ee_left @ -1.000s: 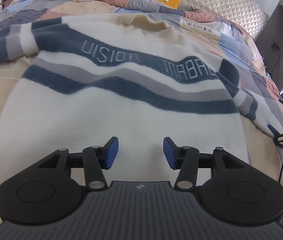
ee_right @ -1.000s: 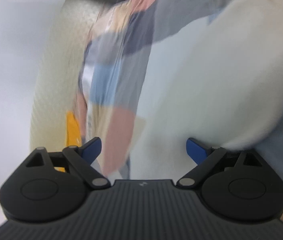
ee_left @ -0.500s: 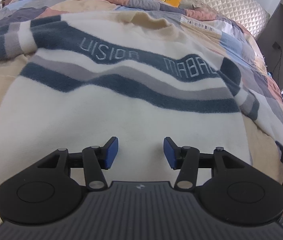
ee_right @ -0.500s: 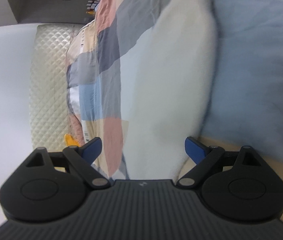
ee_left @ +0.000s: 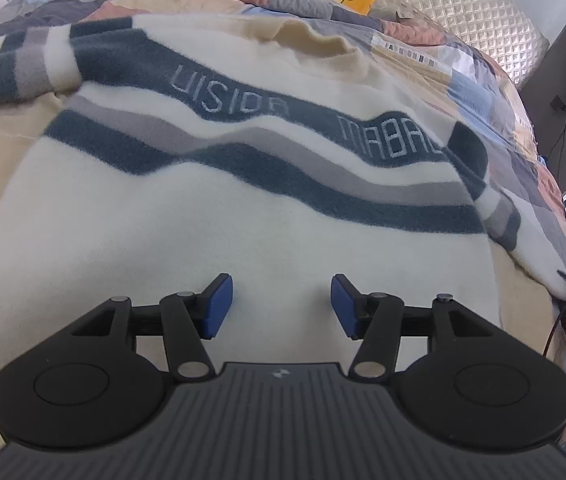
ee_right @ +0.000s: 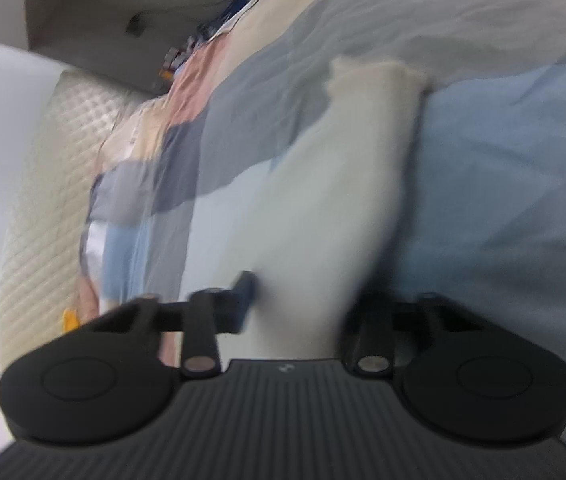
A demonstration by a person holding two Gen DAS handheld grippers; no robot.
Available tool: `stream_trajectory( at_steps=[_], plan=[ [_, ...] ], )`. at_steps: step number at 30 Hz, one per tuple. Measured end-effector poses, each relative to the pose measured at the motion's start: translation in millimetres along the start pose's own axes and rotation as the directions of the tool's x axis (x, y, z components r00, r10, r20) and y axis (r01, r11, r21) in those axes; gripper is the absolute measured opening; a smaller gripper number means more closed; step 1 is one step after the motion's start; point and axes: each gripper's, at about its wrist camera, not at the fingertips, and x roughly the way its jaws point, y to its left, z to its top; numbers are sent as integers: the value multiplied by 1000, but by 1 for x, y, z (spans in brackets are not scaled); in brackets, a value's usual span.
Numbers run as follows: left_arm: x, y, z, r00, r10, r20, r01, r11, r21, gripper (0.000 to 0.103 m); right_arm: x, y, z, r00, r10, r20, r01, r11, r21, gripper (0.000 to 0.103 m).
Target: Fold large clothes
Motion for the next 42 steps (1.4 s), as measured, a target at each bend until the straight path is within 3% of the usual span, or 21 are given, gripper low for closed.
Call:
stream_trajectory(
  at_steps=[5, 8, 12, 15, 22, 29, 32, 36, 39, 42],
  plan=[
    [0, 4, 1, 1000, -7, -5, 7, 1000, -1, 60, 10, -4, 20, 998, 38, 57, -36, 999, -28, 26],
    [-2, 11, 2, 1000, -17, -10, 17, 999, -35, 60, 17, -6, 34, 998, 44, 47, -39, 994, -103, 12],
    [-2, 17, 6, 1000, -21, -8, 20, 997, -69, 60, 19, 5, 51, 997, 51, 53, -42, 987, -155, 11],
    [-1, 23, 8, 1000, -18, -7, 18, 996, -91, 60, 18, 26, 66, 994, 86, 65, -65, 959, -275, 10],
    [3, 25, 16, 1000, -22, -10, 21, 994, -104, 60, 4, 94, 110, 978, 142, 152, -67, 908, -415, 9],
    [-1, 30, 23, 1000, -13, 14, 14, 994, -105, 60, -12, 169, 94, 969, 207, 138, -89, 807, -583, 10],
    [-10, 33, 29, 999, 0, 48, 5, 995, -102, 60, -29, 204, 68, 962, 253, 105, -125, 748, -652, 10],
    [-18, 42, 36, 996, 17, 84, -9, 995, -96, 60, -74, 246, 18, 940, 340, 39, -191, 616, -764, 10],
    [-25, 57, 41, 995, -3, 97, 19, 986, -165, 60, -108, 275, -33, 916, 400, -33, -242, 483, -841, 10],
    [-36, 67, 44, 992, 3, 125, 19, 984, -176, 60, -148, 297, -95, 876, 456, -155, -315, 301, -900, 10]
  ],
)
